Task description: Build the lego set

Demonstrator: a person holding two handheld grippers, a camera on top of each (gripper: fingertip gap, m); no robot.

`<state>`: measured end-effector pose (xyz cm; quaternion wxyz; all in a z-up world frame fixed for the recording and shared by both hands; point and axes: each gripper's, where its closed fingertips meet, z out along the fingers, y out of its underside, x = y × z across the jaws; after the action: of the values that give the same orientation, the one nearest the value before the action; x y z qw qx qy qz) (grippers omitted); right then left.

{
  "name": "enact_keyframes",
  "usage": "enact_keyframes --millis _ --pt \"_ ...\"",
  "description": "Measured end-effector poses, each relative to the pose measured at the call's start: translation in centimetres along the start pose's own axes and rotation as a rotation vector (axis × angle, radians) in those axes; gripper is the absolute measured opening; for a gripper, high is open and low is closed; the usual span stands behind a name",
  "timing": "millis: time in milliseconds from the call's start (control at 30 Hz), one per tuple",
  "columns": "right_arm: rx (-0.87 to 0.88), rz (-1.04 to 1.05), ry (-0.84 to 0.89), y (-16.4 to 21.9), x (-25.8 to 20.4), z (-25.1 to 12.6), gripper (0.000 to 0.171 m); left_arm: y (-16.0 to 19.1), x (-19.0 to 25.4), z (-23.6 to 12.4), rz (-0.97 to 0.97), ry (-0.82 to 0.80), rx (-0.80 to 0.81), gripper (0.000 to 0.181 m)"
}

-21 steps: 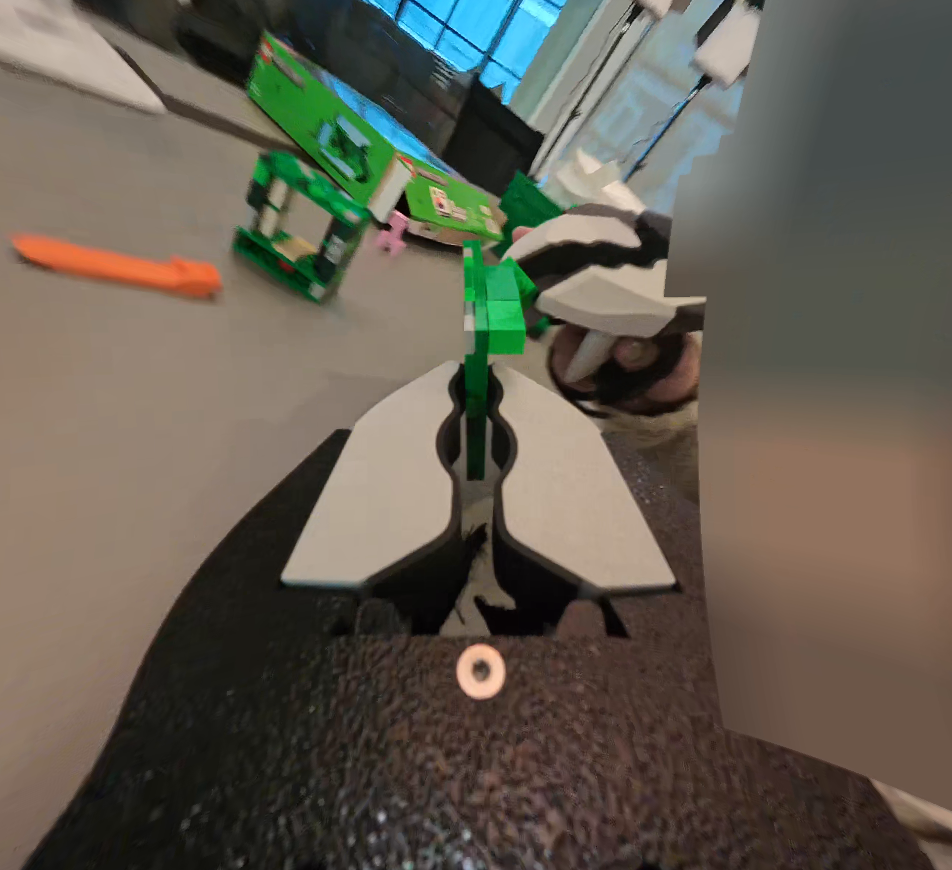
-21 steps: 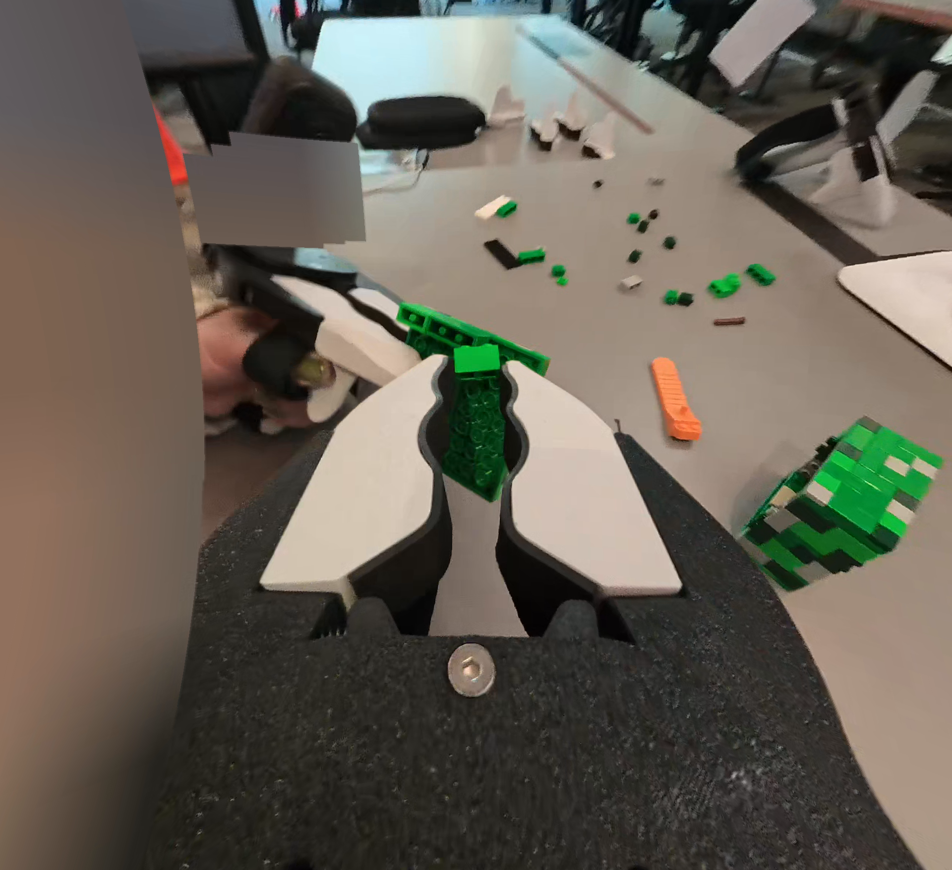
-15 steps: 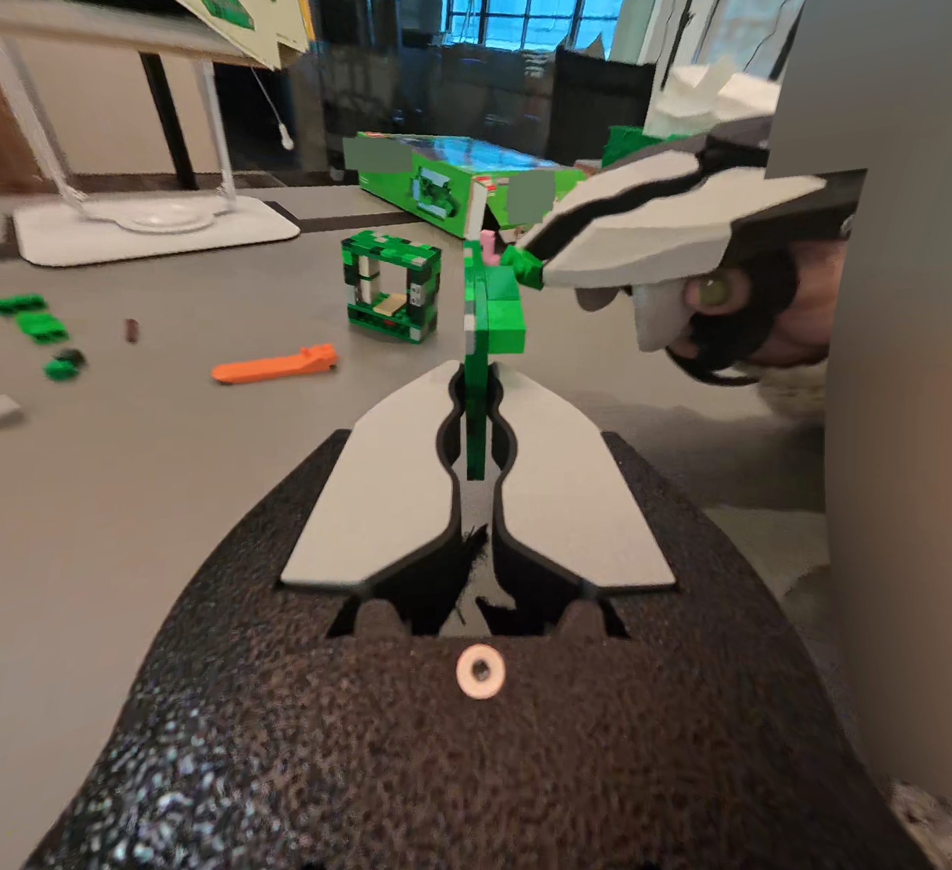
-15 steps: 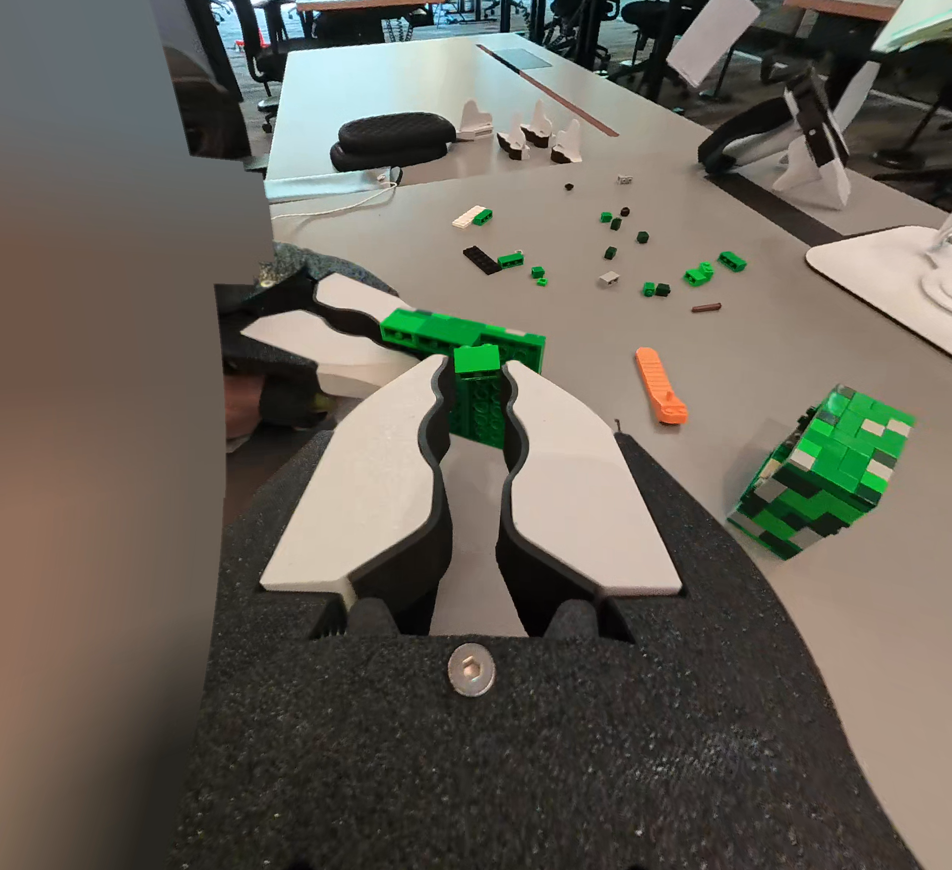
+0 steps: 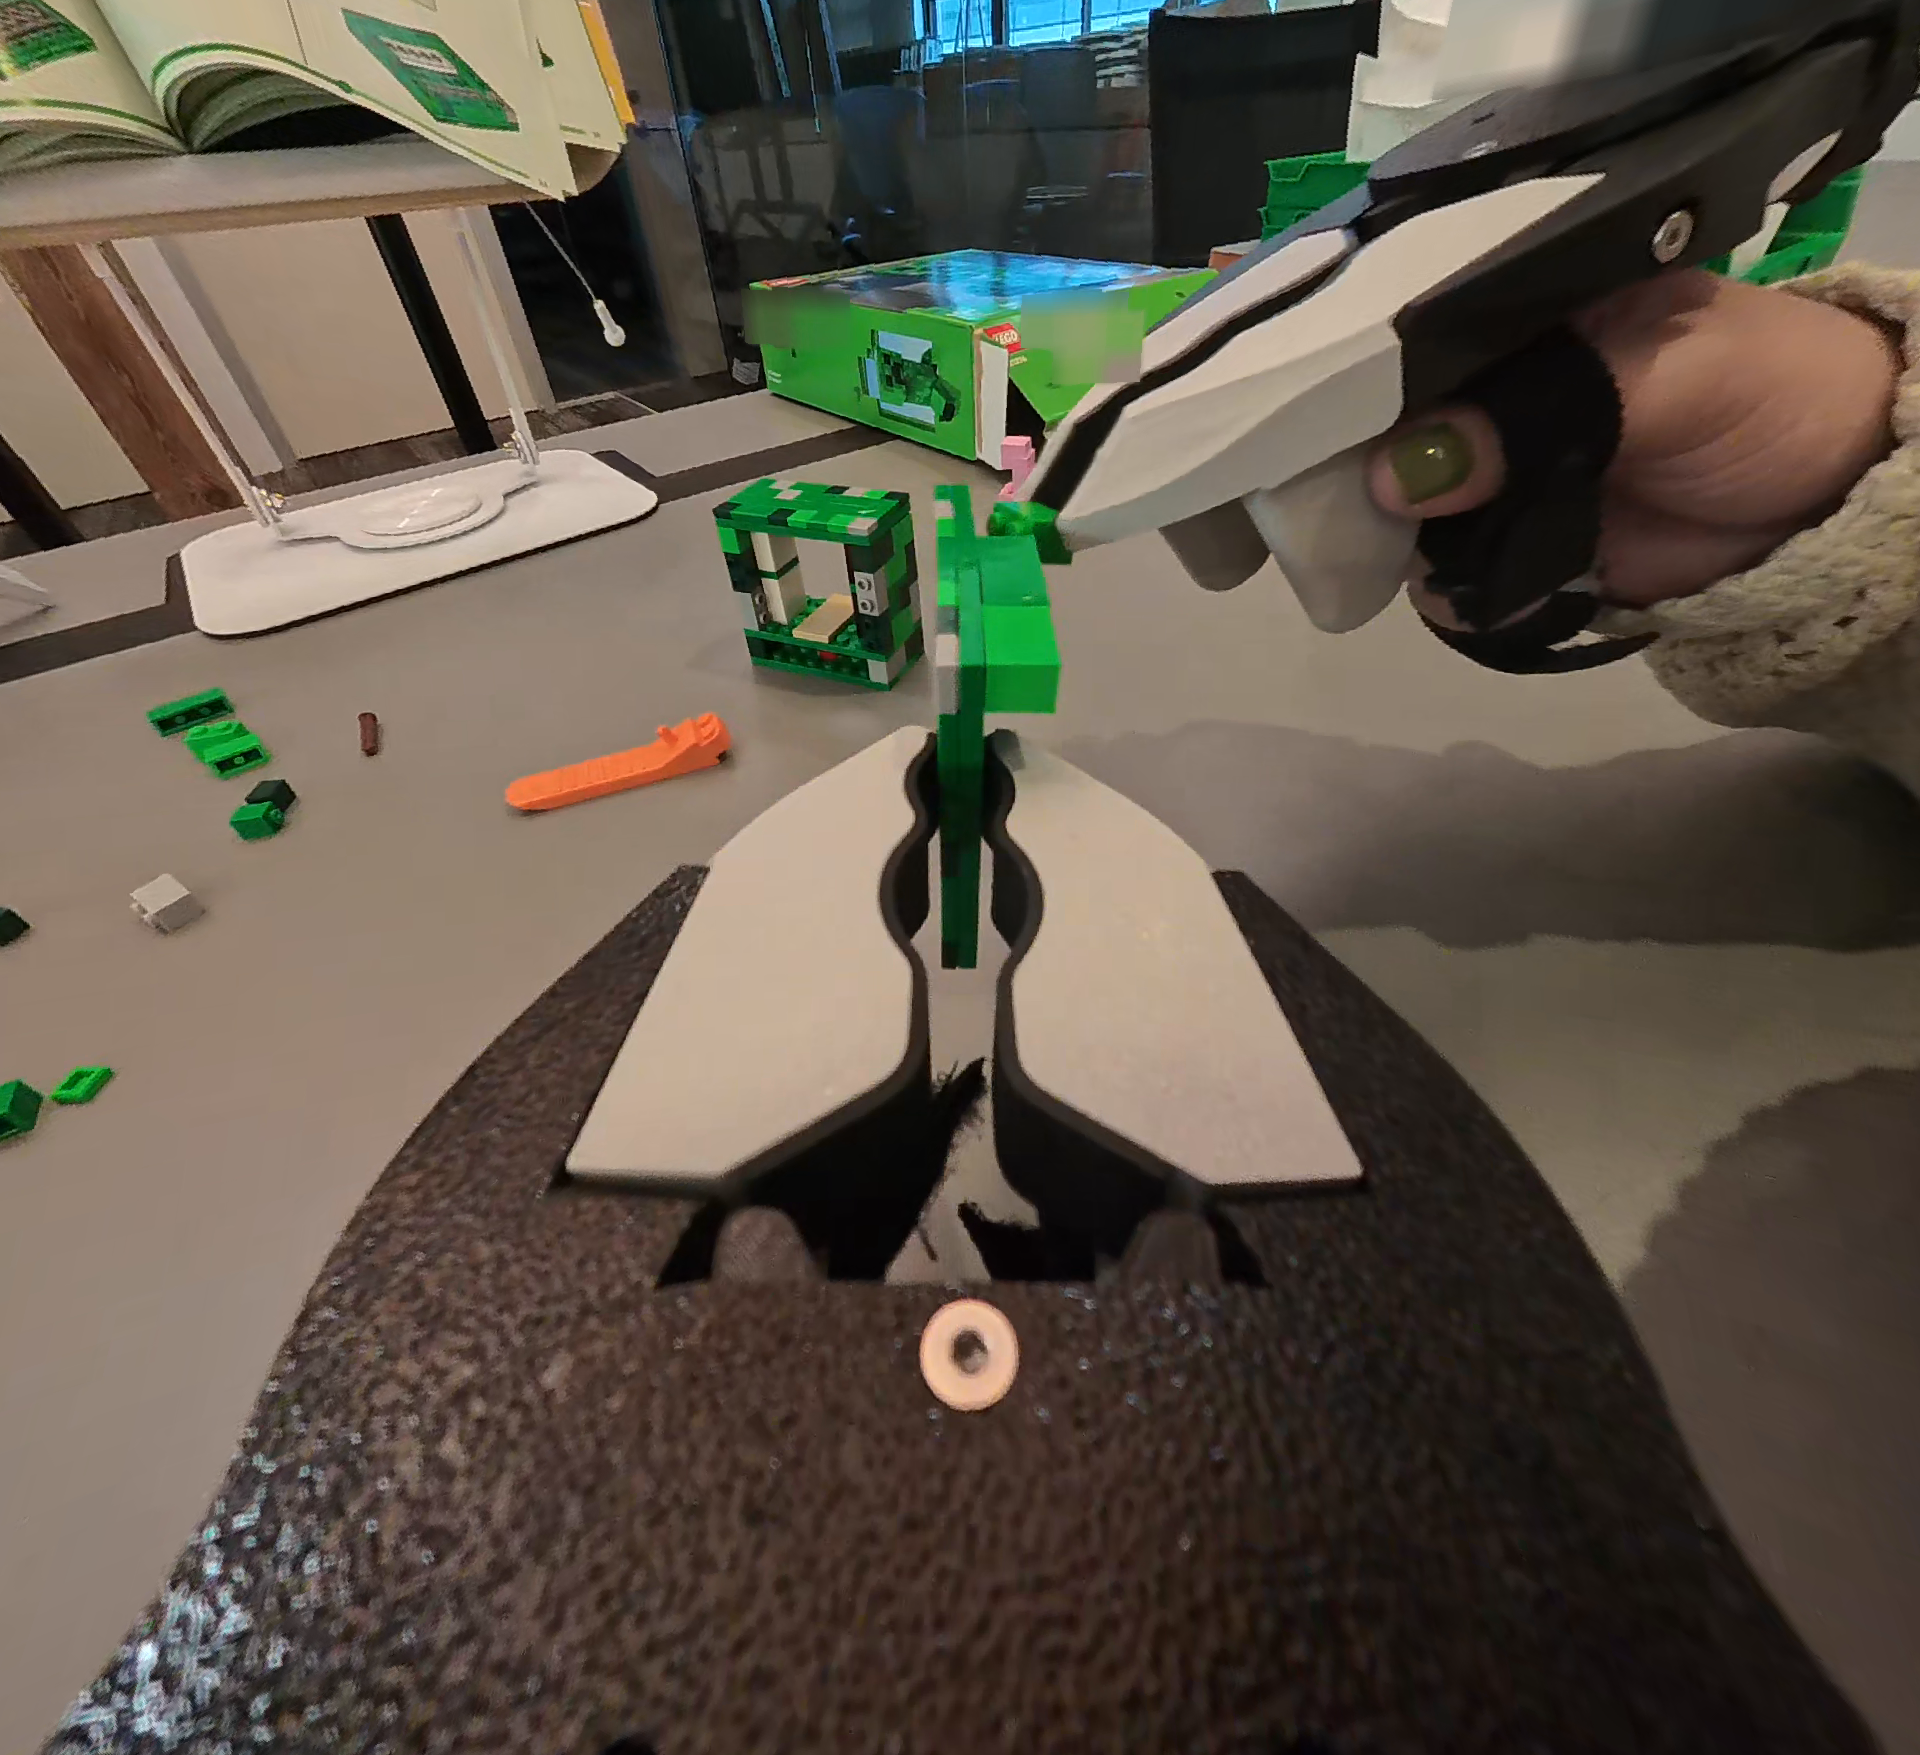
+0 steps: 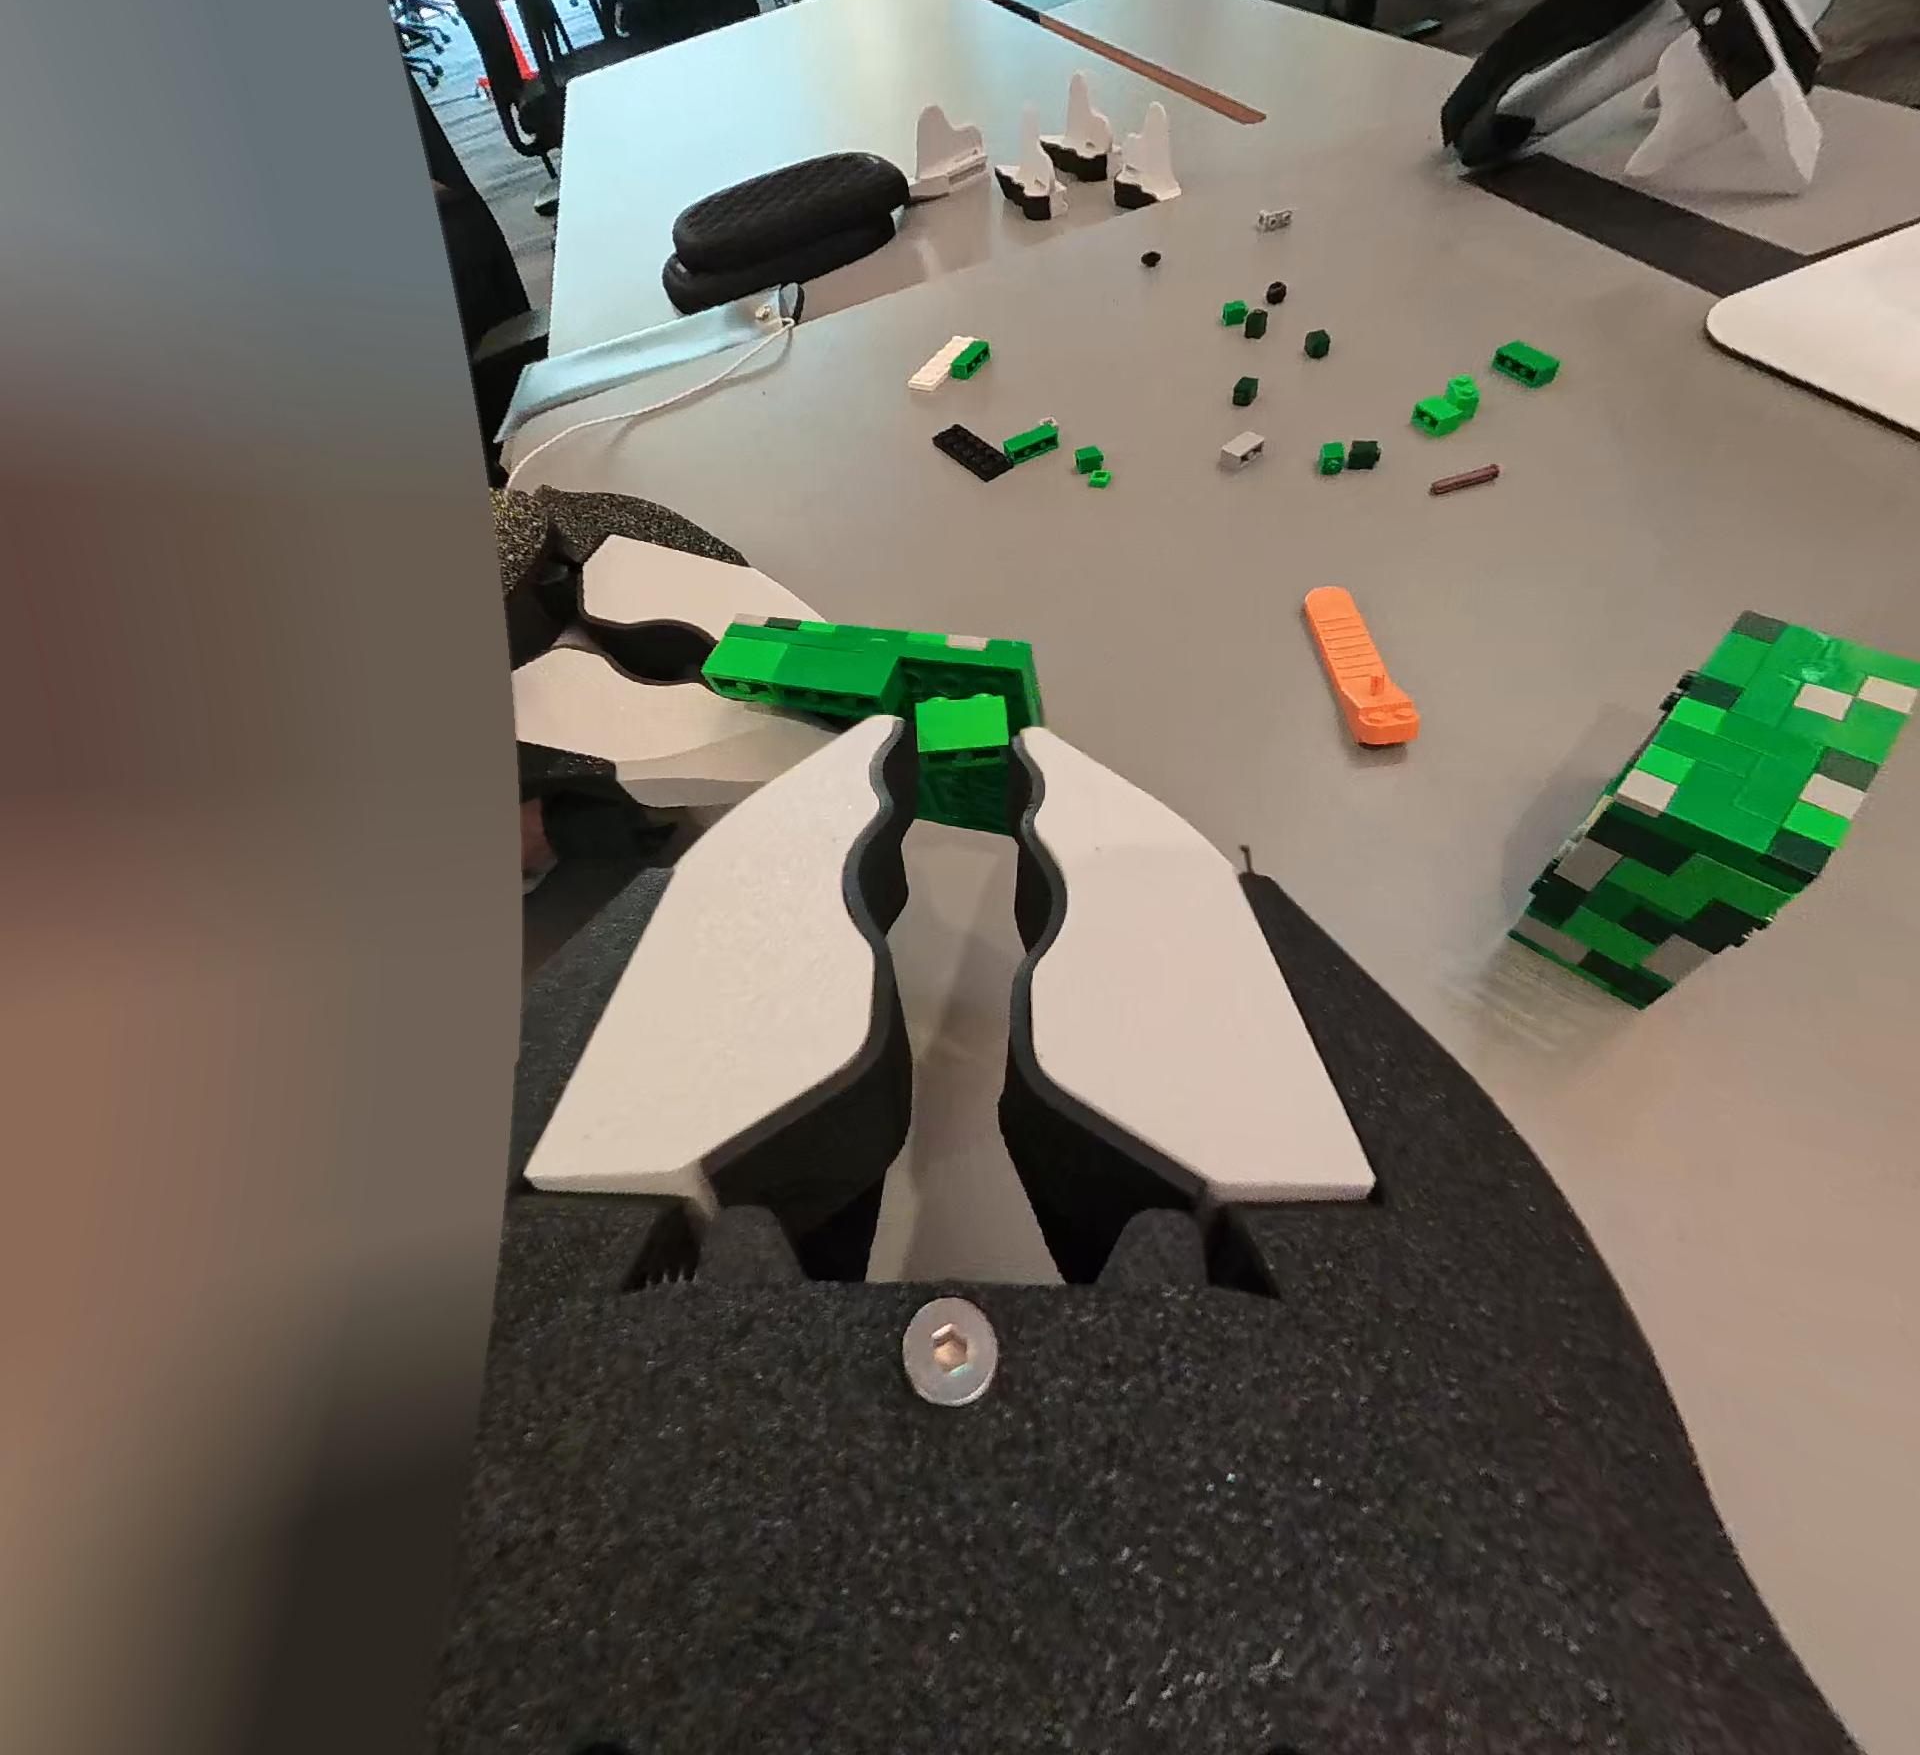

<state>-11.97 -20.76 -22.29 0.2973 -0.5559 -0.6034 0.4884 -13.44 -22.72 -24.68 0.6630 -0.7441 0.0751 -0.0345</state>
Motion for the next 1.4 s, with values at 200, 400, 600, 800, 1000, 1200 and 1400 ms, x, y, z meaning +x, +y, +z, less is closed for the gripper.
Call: enact_keyframes --millis 200,400,600,800,1000,1200,1400 --pt "-0.195 -0.173 0.079 4.1 2.6 -0.1 0.016 0.6 -0.6 0.0 -0.054 0.013 -0.042 0.006" --pt "-0.361 -0.157 0.034 9.6 2.9 0.9 0.016 1.8 0.6 0.3 -0.098 0.202 -0.174 0.006" --pt "-0.355 -0.202 0.006 9.9 2.5 0.9 0.029 2.1 0.9 0.0 -0.071 0.336 -0.275 0.006" --pt "-0.156 -0.395 -0.098 4.1 -0.2 -0.1 0.041 2.9 2.0 -1.0 0.086 0.540 -0.476 0.006" --pt "-0.228 -0.392 -0.203 5.3 -2.1 1.2 0.019 2.8 2.2 -0.8 0.152 0.588 -0.532 0.008" --pt "0.019 0.098 -0.214 3.3 -0.9 0.8 0.017 0.7 1.4 -0.2 0.236 0.410 -0.249 0.081" --pt "0.275 0.408 -0.186 1.6 0.6 0.1 0.017 1.4 1.2 1.0 0.282 0.127 -0.182 0.098"
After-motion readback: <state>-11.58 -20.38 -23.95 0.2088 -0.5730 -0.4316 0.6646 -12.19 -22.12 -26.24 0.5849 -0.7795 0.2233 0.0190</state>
